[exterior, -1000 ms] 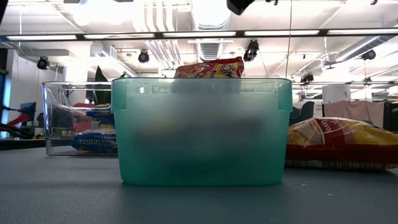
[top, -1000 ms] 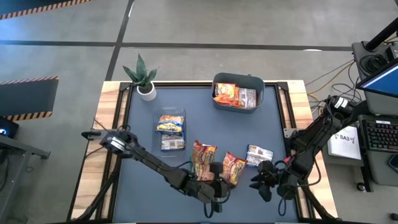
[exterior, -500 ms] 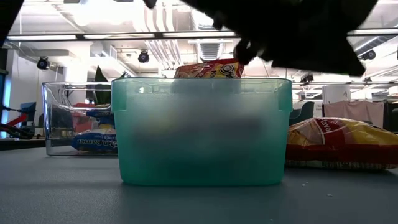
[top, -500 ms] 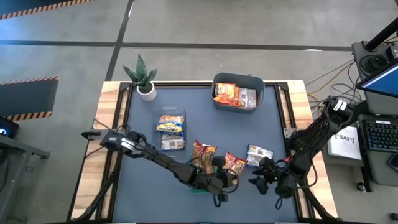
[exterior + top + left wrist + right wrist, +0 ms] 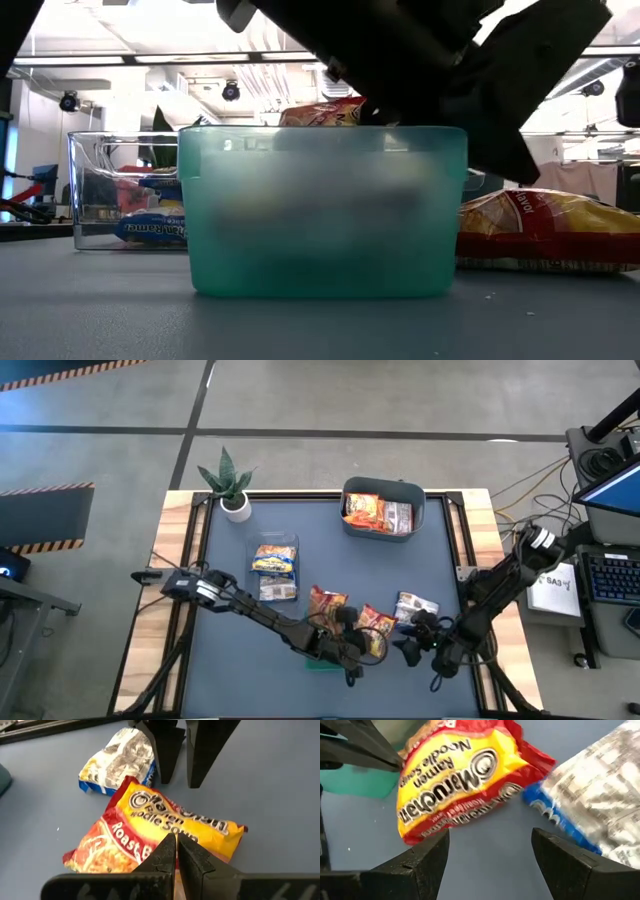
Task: Sort Maruchan noodles
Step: Put the red noodle pack into the green bin
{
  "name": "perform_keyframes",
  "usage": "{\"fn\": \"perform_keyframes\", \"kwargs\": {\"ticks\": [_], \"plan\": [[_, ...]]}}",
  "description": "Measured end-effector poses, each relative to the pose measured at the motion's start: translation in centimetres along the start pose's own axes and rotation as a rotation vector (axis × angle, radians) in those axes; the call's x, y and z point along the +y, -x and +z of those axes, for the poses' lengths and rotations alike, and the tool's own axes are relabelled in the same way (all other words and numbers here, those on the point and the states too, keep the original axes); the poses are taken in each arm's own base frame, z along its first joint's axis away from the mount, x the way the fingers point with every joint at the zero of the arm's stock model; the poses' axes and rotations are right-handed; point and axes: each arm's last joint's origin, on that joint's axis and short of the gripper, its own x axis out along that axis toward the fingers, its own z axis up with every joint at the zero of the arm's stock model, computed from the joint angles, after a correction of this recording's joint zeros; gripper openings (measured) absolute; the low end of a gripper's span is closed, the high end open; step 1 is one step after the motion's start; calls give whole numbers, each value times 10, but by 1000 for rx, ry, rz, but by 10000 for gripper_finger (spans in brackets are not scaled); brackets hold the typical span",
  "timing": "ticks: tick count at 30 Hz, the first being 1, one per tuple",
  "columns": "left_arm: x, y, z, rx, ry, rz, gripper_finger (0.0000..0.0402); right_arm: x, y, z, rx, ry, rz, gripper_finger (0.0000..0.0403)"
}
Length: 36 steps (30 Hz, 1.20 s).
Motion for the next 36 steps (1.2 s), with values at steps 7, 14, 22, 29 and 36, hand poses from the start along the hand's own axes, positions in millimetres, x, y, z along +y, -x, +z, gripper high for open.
{"fn": "perform_keyframes", "kwargs": {"ticks": [7,14,22,29,36], "plan": [[1,0,-2,22,3,1,0,4,-11,8,-28,9,6,270],[1,0,-2,30,-9,-21,0,5,-13,15,-90,9,4,271],[1,0,-2,32,-12,-20,0,8,-25,19,-119,28,8,269],[1,0,-2,32,-20,-20,0,10,-28,17,-119,27,30,269],[2,11,-4,105,-59,-13,0,1,-22,20,-82,48,-42,258]]}}
